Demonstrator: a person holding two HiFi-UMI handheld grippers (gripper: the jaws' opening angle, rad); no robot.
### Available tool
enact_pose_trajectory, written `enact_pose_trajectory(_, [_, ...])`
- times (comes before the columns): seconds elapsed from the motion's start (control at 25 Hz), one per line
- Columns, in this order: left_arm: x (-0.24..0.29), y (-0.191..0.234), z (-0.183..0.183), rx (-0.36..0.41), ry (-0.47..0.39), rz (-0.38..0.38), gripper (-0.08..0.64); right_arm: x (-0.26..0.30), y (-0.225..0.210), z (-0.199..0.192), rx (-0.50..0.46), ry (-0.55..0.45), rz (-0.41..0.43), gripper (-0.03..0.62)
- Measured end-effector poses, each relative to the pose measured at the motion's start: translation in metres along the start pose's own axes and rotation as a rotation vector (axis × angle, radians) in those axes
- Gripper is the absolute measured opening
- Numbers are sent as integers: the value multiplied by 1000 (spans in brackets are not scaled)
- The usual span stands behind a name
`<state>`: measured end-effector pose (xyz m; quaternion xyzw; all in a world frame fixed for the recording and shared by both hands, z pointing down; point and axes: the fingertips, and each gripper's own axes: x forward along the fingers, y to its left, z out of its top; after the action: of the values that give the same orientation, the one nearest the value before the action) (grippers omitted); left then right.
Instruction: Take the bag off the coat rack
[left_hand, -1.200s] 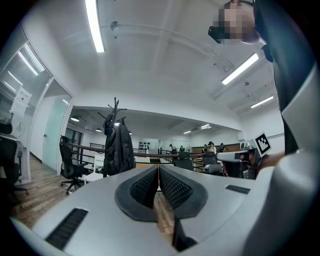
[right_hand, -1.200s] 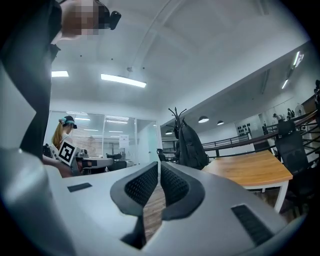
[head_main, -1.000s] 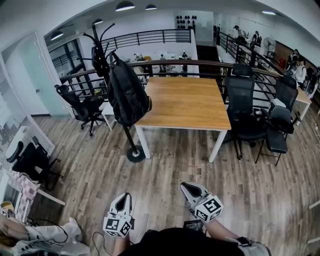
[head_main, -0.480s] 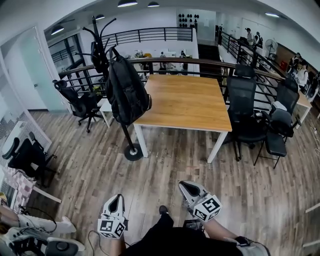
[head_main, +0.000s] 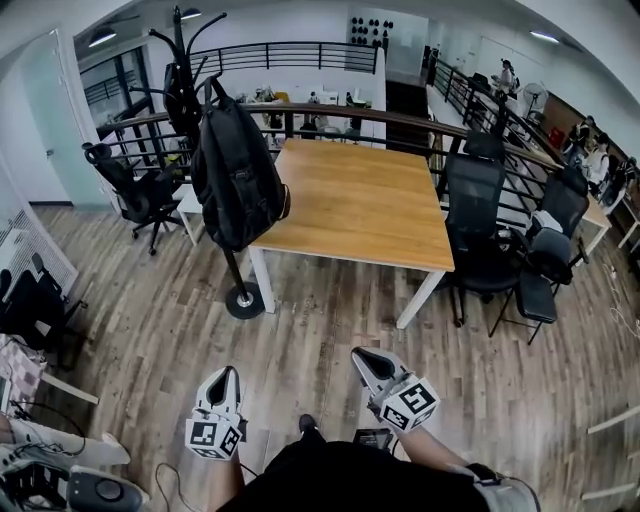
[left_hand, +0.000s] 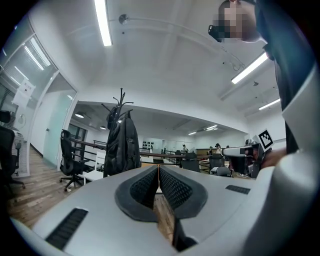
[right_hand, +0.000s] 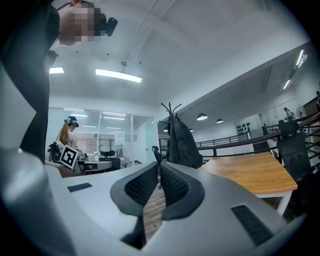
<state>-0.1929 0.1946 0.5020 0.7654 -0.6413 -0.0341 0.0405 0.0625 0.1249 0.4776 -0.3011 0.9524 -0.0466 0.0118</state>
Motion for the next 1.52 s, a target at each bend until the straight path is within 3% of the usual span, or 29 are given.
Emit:
enact_pose_trajectory(0.48, [91, 43, 11, -29, -9, 12, 17, 70, -67, 20, 0, 26, -6, 41])
enact_pose_trajectory(0.68, [121, 64, 4, -40, -16, 25, 17, 92, -92, 15, -12, 56, -17, 41])
enact_pose_trajectory(0.84, [144, 76, 1, -92, -22, 21, 17, 108, -109, 15, 1, 31, -32, 41])
enact_pose_trajectory(1.08, [169, 80, 9, -81, -22, -1, 17, 133, -119, 3, 35, 34, -8, 41])
enact_pose_trajectory(1.32, [200, 101, 21, -92, -27, 82, 17, 175, -158, -17, 103, 29, 47, 41])
enact_pose_trajectory(1.52, [250, 98, 35, -72, -47, 175, 17, 209, -211, 7, 69, 3, 156, 41])
